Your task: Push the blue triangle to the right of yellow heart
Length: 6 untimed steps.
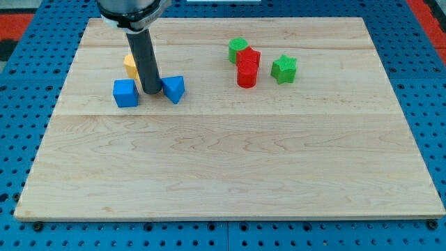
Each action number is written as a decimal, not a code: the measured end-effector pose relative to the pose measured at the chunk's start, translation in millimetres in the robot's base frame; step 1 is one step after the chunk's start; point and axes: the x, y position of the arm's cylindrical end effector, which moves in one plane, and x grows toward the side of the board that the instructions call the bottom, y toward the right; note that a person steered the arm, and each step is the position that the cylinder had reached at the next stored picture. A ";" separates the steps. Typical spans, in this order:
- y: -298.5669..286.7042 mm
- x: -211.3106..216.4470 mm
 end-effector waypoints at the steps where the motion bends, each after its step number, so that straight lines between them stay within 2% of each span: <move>1: -6.3 0.0; 2: -10.7 25.2; 3: 18.8 50.2; 4: 49.3 39.5; 5: 48.9 -8.3; 6: 52.5 3.5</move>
